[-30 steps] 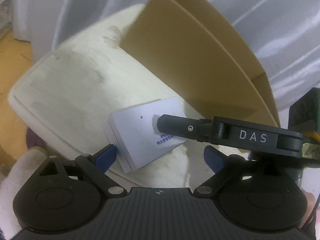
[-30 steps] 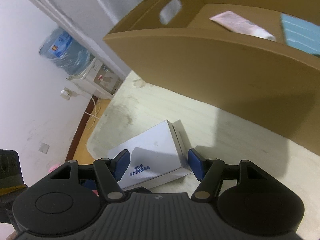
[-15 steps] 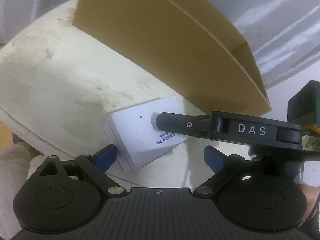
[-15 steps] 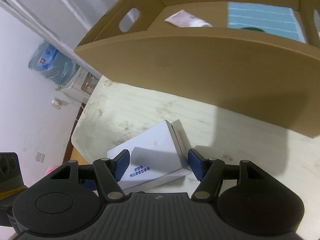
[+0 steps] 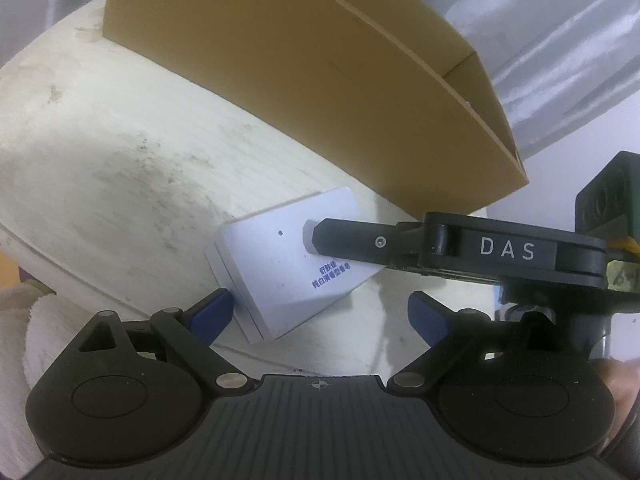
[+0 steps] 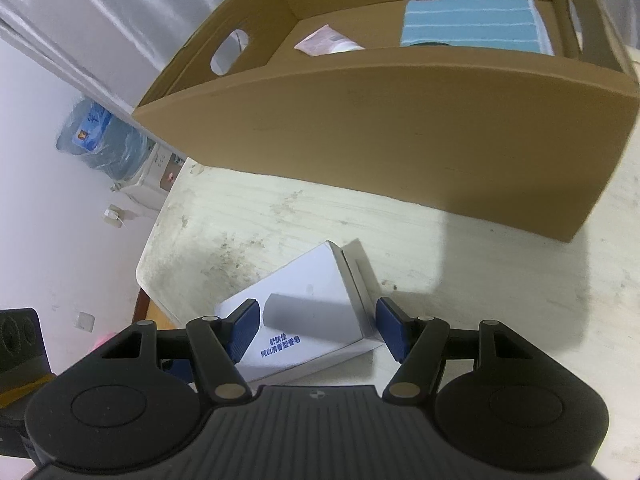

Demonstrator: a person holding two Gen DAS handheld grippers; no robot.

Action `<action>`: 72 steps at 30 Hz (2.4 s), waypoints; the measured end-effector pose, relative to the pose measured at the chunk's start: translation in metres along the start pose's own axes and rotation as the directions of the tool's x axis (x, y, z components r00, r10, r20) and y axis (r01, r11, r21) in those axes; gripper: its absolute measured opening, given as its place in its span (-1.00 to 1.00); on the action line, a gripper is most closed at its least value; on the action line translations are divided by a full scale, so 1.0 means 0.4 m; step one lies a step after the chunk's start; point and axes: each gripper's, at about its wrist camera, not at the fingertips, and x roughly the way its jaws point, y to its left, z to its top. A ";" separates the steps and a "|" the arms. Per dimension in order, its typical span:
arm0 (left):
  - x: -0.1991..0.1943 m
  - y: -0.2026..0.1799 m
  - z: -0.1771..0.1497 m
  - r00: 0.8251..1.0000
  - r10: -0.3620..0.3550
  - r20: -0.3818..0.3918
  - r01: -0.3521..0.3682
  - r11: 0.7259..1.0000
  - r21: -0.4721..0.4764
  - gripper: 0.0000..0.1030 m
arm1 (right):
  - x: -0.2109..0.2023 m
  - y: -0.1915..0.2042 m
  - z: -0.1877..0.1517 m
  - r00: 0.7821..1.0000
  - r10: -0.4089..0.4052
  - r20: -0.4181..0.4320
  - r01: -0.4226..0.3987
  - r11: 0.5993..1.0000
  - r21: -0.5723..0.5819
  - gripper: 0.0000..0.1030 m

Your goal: Organize objects

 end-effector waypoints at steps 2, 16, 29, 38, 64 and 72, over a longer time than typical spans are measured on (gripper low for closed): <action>0.003 -0.007 -0.003 1.000 0.005 -0.001 -0.005 1.000 0.006 0.83 | -0.004 -0.008 -0.002 1.000 0.006 0.002 -0.006 1.000 0.003 0.32; 0.018 -0.033 -0.013 1.000 0.028 0.000 -0.028 0.999 0.016 0.88 | -0.015 -0.035 -0.007 0.999 0.036 -0.005 -0.036 0.999 0.020 0.33; 0.021 -0.034 -0.012 1.000 0.026 0.002 -0.026 1.000 0.012 0.91 | -0.013 -0.045 -0.004 0.999 0.041 -0.016 -0.040 0.999 0.031 0.34; 0.022 -0.037 -0.013 1.000 0.026 0.003 -0.026 1.000 0.012 0.92 | -0.004 -0.051 -0.002 0.999 0.041 -0.028 -0.040 0.998 0.052 0.37; 0.027 -0.041 -0.015 1.000 0.021 0.000 -0.021 1.000 0.003 0.97 | 0.002 -0.051 0.001 0.997 0.060 -0.042 -0.057 0.996 0.066 0.52; 0.026 -0.043 -0.018 1.000 0.026 0.003 -0.026 1.000 0.012 0.97 | 0.003 -0.053 0.002 0.997 0.066 -0.045 -0.063 0.996 0.067 0.52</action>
